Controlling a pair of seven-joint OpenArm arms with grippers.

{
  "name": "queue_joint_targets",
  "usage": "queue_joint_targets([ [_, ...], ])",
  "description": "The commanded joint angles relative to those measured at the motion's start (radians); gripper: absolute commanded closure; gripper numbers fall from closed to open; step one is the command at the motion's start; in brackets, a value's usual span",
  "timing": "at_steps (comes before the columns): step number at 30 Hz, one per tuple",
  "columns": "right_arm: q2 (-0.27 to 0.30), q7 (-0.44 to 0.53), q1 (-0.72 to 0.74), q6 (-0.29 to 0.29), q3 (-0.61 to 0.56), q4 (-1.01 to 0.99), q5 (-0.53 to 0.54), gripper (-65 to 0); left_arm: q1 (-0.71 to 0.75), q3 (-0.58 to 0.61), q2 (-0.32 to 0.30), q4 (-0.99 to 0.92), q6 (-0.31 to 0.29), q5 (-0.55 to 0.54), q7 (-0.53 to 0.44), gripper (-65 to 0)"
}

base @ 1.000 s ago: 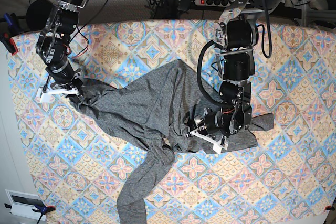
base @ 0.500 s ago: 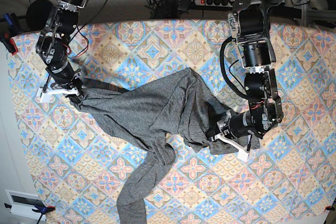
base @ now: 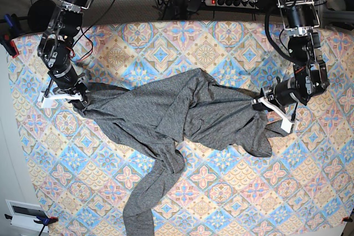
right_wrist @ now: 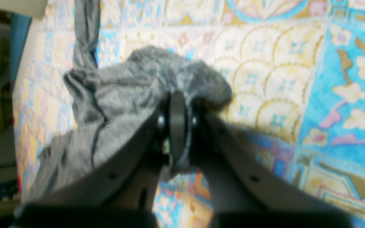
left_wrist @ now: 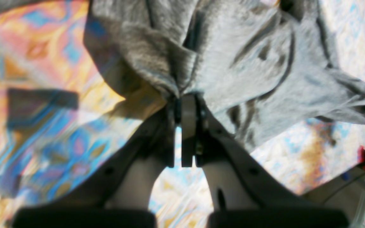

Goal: Layout the t-shirt on the table in an organized manner, then fold the t-shirt properly
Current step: 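Pull the grasped fold with the left gripper away from the right gripper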

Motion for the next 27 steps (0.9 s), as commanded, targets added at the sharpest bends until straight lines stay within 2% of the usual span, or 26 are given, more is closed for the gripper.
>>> queue_joint_targets([
  [1, 0.013, 0.018, 0.014, 0.009, 0.003, 0.017, 0.014, 0.0, 0.011, -0.002, -0.022, 0.034, -0.004, -0.014, -0.004, 0.0],
  [12, 0.013, 0.018, 0.014, 0.009, 0.003, 0.017, 0.014, 0.0, 0.194, -0.018, -0.074, 0.199, -0.004, -0.014, -0.007, 0.0],
  [16, 0.013, 0.016, 0.014, 0.009, 0.003, 0.017, 0.014, 0.0, 0.211, -0.123, -0.085, 0.259, -0.004, -0.015, -0.046, 0.0],
  [22, 0.013, 0.009, 0.009, 0.009, 0.005, 0.028, 0.014, 0.0, 0.192, -0.364, -0.088, 0.342, -0.006, -0.015, -0.059, 0.0],
  [24, 0.013, 0.009, 0.012, 0.009, 0.005, 0.028, 0.014, 0.0, 0.179, -0.404, -0.12, 0.345, -0.006, -0.015, -0.056, 0.0],
  [27, 0.013, 0.012, 0.012, 0.009, 0.005, 0.028, 0.014, 0.0, 0.174, -0.443, -0.135, 0.345, -0.006, -0.017, -0.056, 0.0],
])
